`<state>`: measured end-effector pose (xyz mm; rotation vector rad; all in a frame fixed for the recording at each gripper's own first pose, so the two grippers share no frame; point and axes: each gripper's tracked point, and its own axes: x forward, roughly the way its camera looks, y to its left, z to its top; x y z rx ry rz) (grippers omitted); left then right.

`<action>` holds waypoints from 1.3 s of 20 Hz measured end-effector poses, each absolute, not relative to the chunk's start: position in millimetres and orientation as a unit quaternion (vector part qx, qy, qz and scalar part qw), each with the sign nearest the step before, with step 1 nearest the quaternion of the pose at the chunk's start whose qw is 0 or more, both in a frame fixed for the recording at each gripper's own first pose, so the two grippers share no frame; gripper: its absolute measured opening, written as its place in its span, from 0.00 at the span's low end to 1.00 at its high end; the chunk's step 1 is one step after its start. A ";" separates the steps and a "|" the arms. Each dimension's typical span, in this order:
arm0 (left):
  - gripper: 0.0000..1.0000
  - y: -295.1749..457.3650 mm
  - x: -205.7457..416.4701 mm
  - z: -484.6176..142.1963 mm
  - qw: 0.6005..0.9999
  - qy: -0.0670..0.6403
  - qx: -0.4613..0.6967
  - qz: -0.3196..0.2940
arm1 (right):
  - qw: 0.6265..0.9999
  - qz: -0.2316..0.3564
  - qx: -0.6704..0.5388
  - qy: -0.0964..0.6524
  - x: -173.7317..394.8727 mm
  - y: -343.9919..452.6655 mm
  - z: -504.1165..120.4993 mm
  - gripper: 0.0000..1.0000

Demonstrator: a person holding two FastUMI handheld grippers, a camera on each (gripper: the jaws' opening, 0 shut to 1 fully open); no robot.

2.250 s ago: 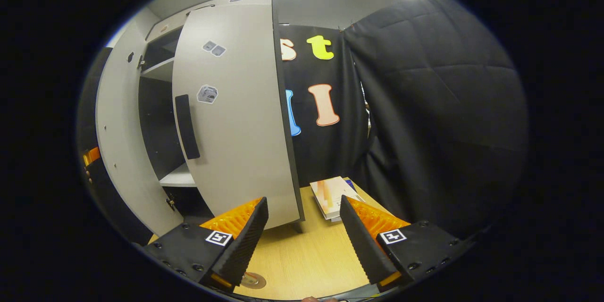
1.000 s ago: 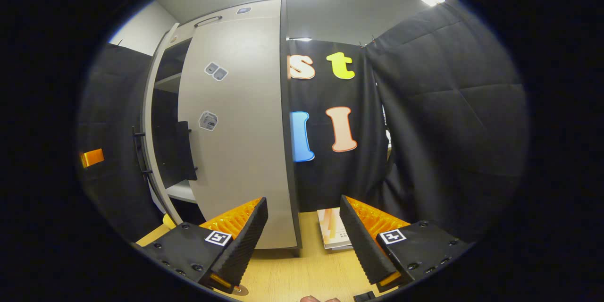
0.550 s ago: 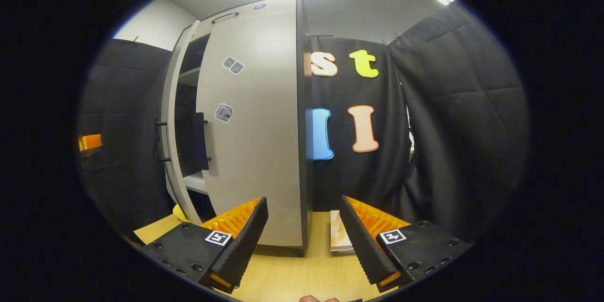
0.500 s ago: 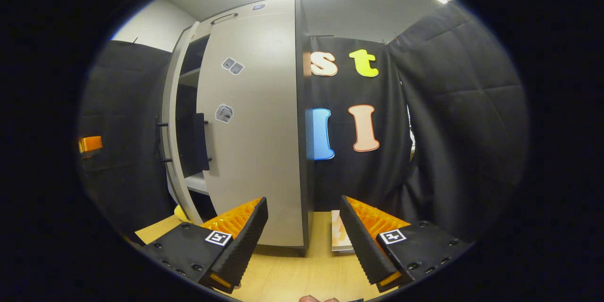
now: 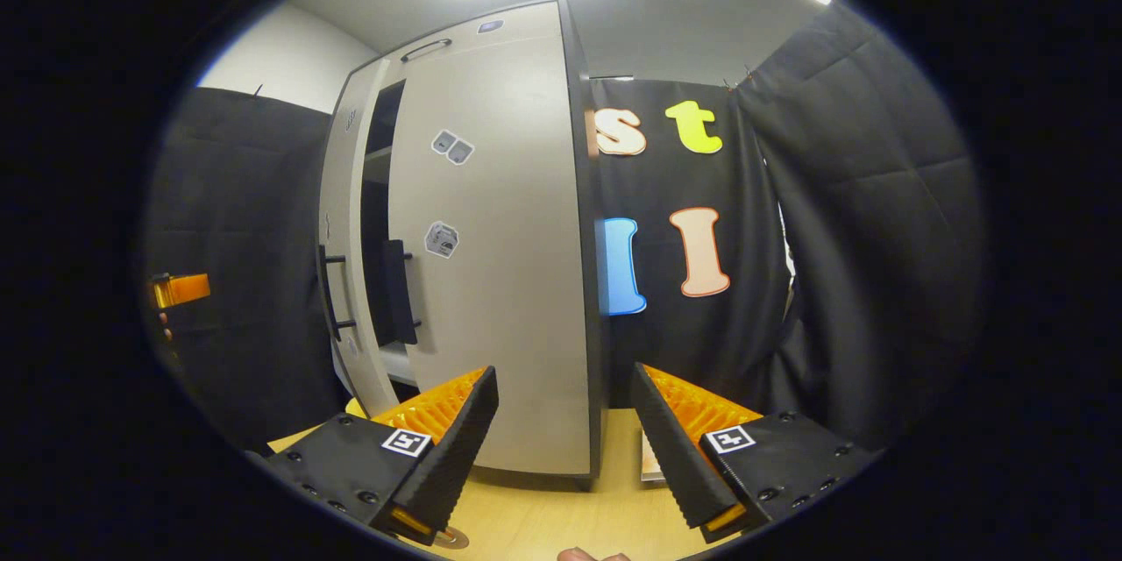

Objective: Grasp the bottle in the cabinet with the left hand and place it on the coaster, then close the right door with the right hand and the left door with the left hand.

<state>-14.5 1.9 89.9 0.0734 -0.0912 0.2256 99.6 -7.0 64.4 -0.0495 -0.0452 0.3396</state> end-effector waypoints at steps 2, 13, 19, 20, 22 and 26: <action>0.91 12.4 -8.4 100.1 0.992 -0.056 0.029 0.112 | 0.986 0.157 -0.038 -0.039 98.6 -1.9 75.8 0.98; 0.90 39.6 3.2 75.5 0.997 -0.036 0.024 0.067 | 0.994 0.098 -0.048 -0.019 83.1 20.7 64.1 0.98; 0.91 41.5 11.5 57.2 0.998 -0.039 -0.016 0.046 | 0.997 0.065 -0.043 -0.019 79.1 24.8 55.9 0.98; 0.90 42.7 9.8 55.1 0.998 -0.040 -0.006 0.042 | 0.997 0.060 -0.039 -0.023 79.1 24.2 55.9 0.98; 0.91 42.5 7.6 49.5 0.998 -0.044 0.025 0.036 | 0.998 0.051 -0.027 -0.026 78.0 25.4 49.4 0.98; 0.90 31.5 17.8 37.5 0.999 -0.033 0.034 0.012 | 0.997 0.072 -0.027 -0.007 78.7 48.9 42.5 0.98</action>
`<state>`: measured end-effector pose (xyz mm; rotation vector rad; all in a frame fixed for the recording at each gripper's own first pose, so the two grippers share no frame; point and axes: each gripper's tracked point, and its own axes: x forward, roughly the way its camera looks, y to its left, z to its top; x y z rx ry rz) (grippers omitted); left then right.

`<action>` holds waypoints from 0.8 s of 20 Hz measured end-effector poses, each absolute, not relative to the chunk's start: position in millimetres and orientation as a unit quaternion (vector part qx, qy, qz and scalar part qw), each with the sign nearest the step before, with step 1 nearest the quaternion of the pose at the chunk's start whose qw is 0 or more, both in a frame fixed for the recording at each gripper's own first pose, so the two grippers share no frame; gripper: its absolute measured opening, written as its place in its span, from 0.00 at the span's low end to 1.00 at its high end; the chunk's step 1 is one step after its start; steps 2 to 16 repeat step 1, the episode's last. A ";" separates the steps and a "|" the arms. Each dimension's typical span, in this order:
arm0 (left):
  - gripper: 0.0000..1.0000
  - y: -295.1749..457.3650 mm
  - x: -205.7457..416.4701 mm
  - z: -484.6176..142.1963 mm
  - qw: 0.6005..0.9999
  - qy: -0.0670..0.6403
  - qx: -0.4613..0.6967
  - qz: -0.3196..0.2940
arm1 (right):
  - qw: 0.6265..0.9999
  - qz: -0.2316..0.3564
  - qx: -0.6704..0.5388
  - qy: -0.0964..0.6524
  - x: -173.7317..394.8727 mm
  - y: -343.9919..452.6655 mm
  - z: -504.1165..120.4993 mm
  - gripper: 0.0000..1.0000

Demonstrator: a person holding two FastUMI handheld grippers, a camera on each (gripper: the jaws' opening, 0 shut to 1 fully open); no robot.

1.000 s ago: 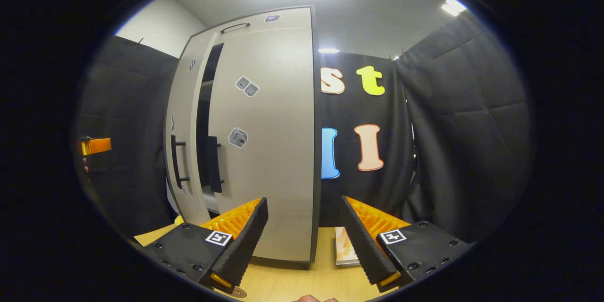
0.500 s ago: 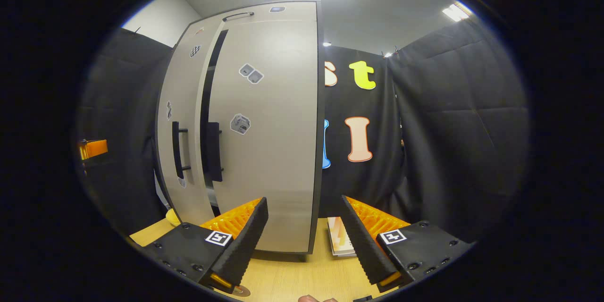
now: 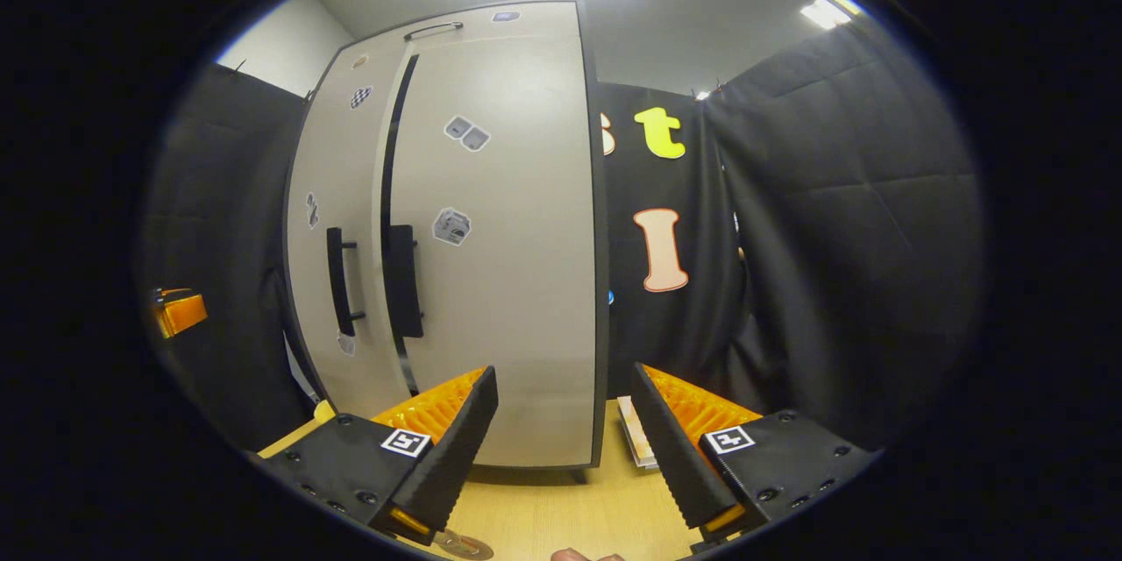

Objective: Grasp the bottle in the cabinet with the left hand and place it on the coaster, then close the right door with the right hand and the left door with the left hand.

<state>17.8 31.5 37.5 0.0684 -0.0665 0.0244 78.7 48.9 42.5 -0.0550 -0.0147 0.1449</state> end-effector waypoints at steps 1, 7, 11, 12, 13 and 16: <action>0.90 26.7 20.1 37.6 0.999 -0.034 0.027 0.001 | 0.997 0.074 -0.033 -0.011 76.8 51.4 45.2 0.98; 0.90 26.7 20.1 37.6 0.999 -0.034 0.027 0.001 | 0.997 0.074 -0.033 -0.011 76.8 51.4 45.2 0.98; 0.90 26.7 20.1 37.6 0.999 -0.034 0.027 0.001 | 0.997 0.074 -0.033 -0.011 76.8 51.4 45.2 0.98; 0.90 26.7 20.1 37.6 0.999 -0.034 0.027 0.001 | 0.997 0.074 -0.033 -0.011 76.8 51.4 45.2 0.98; 0.90 26.7 20.1 37.6 0.999 -0.034 0.027 0.001 | 0.997 0.074 -0.033 -0.011 76.8 51.4 45.2 0.98; 0.90 26.7 20.1 37.6 0.999 -0.034 0.027 0.001 | 0.997 0.074 -0.033 -0.011 76.8 51.4 45.2 0.98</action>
